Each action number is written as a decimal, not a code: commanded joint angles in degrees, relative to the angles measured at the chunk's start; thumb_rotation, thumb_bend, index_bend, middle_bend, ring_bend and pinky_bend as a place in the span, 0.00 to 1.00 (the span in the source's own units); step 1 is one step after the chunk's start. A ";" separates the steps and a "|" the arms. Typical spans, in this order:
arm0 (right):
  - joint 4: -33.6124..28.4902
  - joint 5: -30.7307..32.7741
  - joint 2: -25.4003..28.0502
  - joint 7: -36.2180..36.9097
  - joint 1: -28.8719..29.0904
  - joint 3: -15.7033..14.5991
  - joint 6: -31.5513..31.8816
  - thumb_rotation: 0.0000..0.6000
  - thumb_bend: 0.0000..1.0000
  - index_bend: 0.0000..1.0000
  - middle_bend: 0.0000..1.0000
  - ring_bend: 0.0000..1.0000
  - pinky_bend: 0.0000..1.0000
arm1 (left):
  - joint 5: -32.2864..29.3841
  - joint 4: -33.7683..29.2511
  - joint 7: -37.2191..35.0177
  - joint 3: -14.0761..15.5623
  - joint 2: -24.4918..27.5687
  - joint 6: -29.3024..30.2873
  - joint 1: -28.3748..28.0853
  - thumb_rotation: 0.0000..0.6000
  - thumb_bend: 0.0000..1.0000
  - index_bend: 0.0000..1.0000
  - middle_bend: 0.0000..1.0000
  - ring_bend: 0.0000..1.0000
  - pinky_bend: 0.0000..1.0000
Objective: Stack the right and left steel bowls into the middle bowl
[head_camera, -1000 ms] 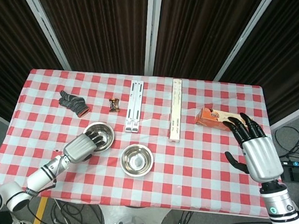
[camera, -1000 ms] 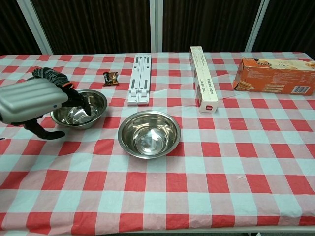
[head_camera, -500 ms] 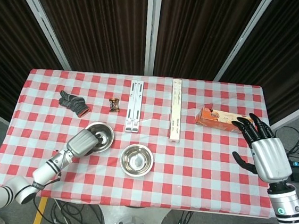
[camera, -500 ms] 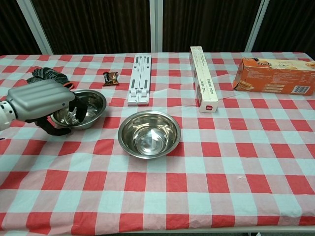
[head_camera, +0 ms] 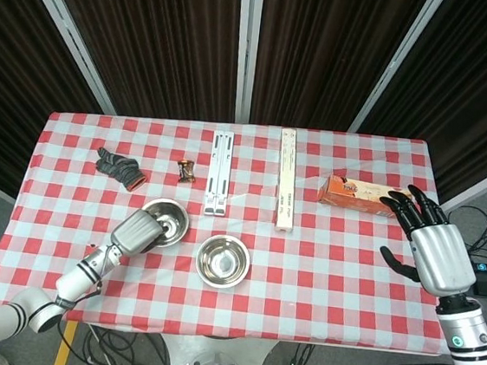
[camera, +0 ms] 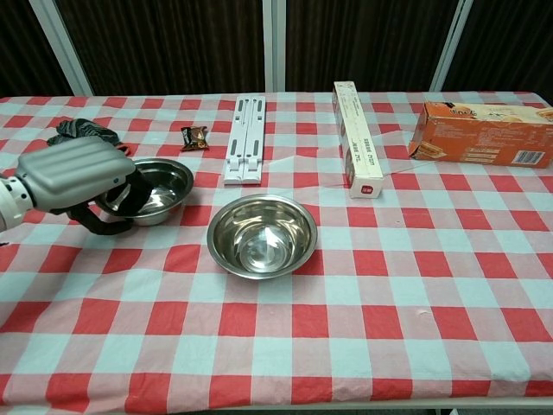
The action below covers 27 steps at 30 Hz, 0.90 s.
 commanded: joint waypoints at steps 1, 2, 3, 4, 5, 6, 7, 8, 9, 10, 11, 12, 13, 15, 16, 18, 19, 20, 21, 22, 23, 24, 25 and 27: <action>-0.07 0.28 -0.14 -0.45 -0.02 0.15 -0.03 1.00 0.20 0.16 0.15 0.04 0.17 | 0.06 -0.89 0.24 0.06 0.48 0.24 -0.33 1.00 0.32 0.70 0.71 0.64 0.71; -0.08 0.25 -0.17 -0.53 -0.12 0.10 0.05 1.00 0.20 0.16 0.15 0.04 0.17 | 0.05 -1.13 0.35 0.11 0.60 0.19 -0.45 1.00 0.32 0.70 0.72 0.64 0.72; -0.10 0.15 -0.20 -0.56 -0.22 0.05 0.12 1.00 0.20 0.16 0.15 0.04 0.17 | 0.01 -1.36 0.48 0.16 0.70 0.06 -0.56 1.00 0.33 0.70 0.72 0.65 0.72; -0.06 0.14 -0.24 -0.58 -0.27 0.10 0.20 1.00 0.20 0.16 0.15 0.04 0.17 | -0.11 -1.68 0.61 0.22 0.81 -0.18 -0.72 1.00 0.33 0.70 0.72 0.65 0.72; -0.04 0.12 -0.27 -0.61 -0.31 0.12 0.24 1.00 0.20 0.16 0.15 0.04 0.17 | -0.24 -1.89 0.70 0.26 0.87 -0.37 -0.81 1.00 0.33 0.70 0.72 0.65 0.72; -0.05 0.18 -0.31 -0.69 -0.26 0.23 0.22 1.00 0.20 0.16 0.15 0.04 0.17 | -0.36 -2.11 0.87 0.26 0.91 -0.42 -0.89 1.00 0.33 0.70 0.72 0.65 0.72; -0.07 0.18 -0.31 -0.73 -0.33 0.23 0.28 1.00 0.20 0.16 0.15 0.04 0.17 | -0.39 -2.27 0.99 0.28 0.95 -0.36 -0.93 1.00 0.33 0.71 0.72 0.65 0.72; -0.03 0.17 -0.34 -0.79 -0.41 0.26 0.39 1.00 0.20 0.16 0.15 0.04 0.17 | -0.40 -2.56 1.10 0.30 1.06 -0.22 -0.98 1.00 0.33 0.71 0.72 0.65 0.73; 0.01 0.17 -0.37 -0.82 -0.43 0.30 0.43 1.00 0.20 0.16 0.15 0.04 0.17 | -0.34 -2.87 1.22 0.34 1.22 -0.03 -1.01 1.00 0.33 0.71 0.72 0.66 0.73; 0.05 0.24 -0.40 -0.86 -0.43 0.35 0.43 1.00 0.20 0.16 0.15 0.04 0.17 | -0.26 -3.29 1.35 0.36 1.44 0.23 -1.03 1.00 0.33 0.71 0.73 0.66 0.73; 0.08 0.37 -0.43 -0.89 -0.40 0.45 0.42 1.00 0.20 0.16 0.15 0.04 0.17 | -0.18 -3.87 1.51 0.39 1.74 0.49 -1.02 1.00 0.33 0.71 0.73 0.66 0.73; 0.11 0.45 -0.47 -0.92 -0.38 0.54 0.42 1.00 0.20 0.16 0.15 0.04 0.17 | -0.09 -4.63 1.76 0.41 2.13 0.76 -1.03 1.00 0.33 0.71 0.73 0.66 0.73; 0.09 0.47 -0.51 -0.91 -0.41 0.63 0.53 1.00 0.20 0.16 0.15 0.04 0.17 | 0.11 -5.87 2.33 0.42 2.74 1.21 -1.04 1.00 0.33 0.71 0.73 0.66 0.73; 0.04 0.54 -0.65 -0.94 -0.25 0.88 0.50 1.00 0.20 0.16 0.15 0.04 0.17 | 0.51 -8.28 3.59 0.45 3.85 1.91 -1.07 1.00 0.33 0.71 0.73 0.66 0.73; 0.04 0.67 -0.68 -0.98 -0.20 1.08 0.59 1.00 0.20 0.16 0.15 0.04 0.17 | 0.76 -10.27 4.63 0.47 4.68 2.36 -1.04 1.00 0.33 0.71 0.73 0.66 0.73; -0.11 0.52 -0.56 -0.82 -0.34 1.25 0.96 1.00 0.20 0.16 0.15 0.04 0.17 | 0.81 -14.74 6.51 0.44 6.27 2.68 -0.98 1.00 0.34 0.71 0.73 0.66 0.73; -0.15 0.48 -0.53 -0.68 -0.31 1.37 1.03 1.00 0.20 0.16 0.15 0.04 0.17 | 0.85 -16.95 7.62 0.43 6.99 2.76 -0.97 1.00 0.34 0.71 0.73 0.66 0.73; -0.17 0.67 -0.60 -0.62 -0.08 1.66 0.93 1.00 0.20 0.16 0.15 0.04 0.17 | 1.04 -19.17 8.93 0.47 7.66 2.87 -0.98 1.00 0.33 0.71 0.73 0.66 0.73; -0.22 1.12 -0.76 -0.63 0.33 2.10 0.66 1.00 0.20 0.16 0.15 0.04 0.17 | 1.31 -22.05 10.95 0.55 8.46 2.79 -1.06 1.00 0.33 0.71 0.73 0.66 0.73; -0.28 1.49 -0.85 -0.67 0.55 2.38 0.52 1.00 0.20 0.16 0.15 0.04 0.17 | 1.42 -24.17 12.56 0.63 9.01 2.53 -1.16 1.00 0.34 0.71 0.73 0.66 0.73; -0.37 1.83 -0.98 -0.71 0.78 2.65 0.36 1.00 0.20 0.16 0.15 0.04 0.17 | 1.49 -26.21 14.11 0.66 9.44 2.20 -1.28 1.00 0.34 0.71 0.73 0.66 0.73; -0.44 2.11 -1.06 -0.73 0.87 2.82 0.32 1.00 0.20 0.16 0.15 0.04 0.17 | 1.57 -28.61 16.05 0.63 9.78 1.78 -1.48 1.00 0.34 0.71 0.73 0.66 0.73; -0.43 2.21 -1.12 -0.68 0.85 2.85 0.36 1.00 0.20 0.16 0.15 0.04 0.17 | 1.51 -30.11 17.47 0.57 9.86 1.38 -1.63 1.00 0.34 0.71 0.73 0.66 0.73; -0.43 2.17 -1.18 -0.40 0.66 2.85 0.62 1.00 0.20 0.16 0.15 0.04 0.17 | 1.02 -32.72 20.31 0.28 9.56 0.16 -2.09 1.00 0.34 0.71 0.73 0.66 0.73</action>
